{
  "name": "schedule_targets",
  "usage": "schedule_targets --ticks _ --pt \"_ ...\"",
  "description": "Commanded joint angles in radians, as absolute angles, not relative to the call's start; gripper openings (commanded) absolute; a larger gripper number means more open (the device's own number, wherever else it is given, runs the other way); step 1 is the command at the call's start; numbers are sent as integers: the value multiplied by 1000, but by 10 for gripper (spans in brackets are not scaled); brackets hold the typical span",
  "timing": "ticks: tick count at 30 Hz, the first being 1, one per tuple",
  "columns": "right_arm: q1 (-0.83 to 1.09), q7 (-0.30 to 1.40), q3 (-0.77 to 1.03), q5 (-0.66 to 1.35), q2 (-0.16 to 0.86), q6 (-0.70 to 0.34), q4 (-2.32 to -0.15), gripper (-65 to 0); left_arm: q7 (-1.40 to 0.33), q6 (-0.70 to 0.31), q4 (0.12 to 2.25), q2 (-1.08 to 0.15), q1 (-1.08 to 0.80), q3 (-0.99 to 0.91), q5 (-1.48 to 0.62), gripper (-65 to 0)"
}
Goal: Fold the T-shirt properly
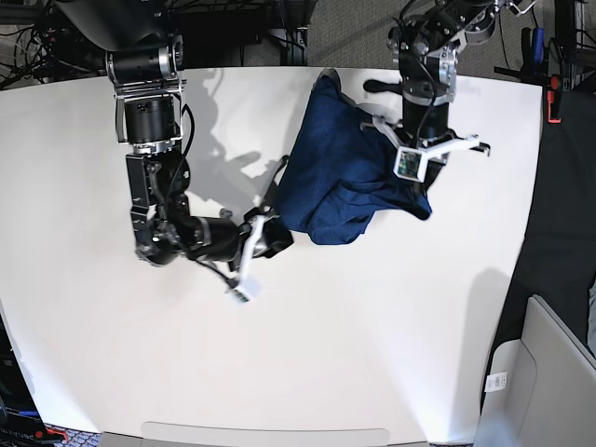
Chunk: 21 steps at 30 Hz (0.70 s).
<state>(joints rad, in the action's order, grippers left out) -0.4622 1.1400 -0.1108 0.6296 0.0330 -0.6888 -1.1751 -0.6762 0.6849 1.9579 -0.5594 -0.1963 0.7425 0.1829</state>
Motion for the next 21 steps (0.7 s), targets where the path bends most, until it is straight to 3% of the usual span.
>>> schedule_targets --ticks 1,6,11,16,21 --pt "-495 1116 -150 662 27 -698 -1231 -472 -657 698 1956 -570 -191 731 203 -649" --pt "-518 1115 -346 599 38 -698 -1429 -470 -651 698 1894 -558 -186 725 202 -645" --pt "-553 1110 -486 429 35 -698 -1480 -470 -659 698 1874 -512 -189 725 202 -594" --pt "-595 1110 -602 348 41 -698 -1489 -469 -661 698 1880 -506 -206 725 202 -586" --pt "-608 1110 -639 297 70 -698 -1489 -383 -671 698 1879 -486 -214 725 202 -584"
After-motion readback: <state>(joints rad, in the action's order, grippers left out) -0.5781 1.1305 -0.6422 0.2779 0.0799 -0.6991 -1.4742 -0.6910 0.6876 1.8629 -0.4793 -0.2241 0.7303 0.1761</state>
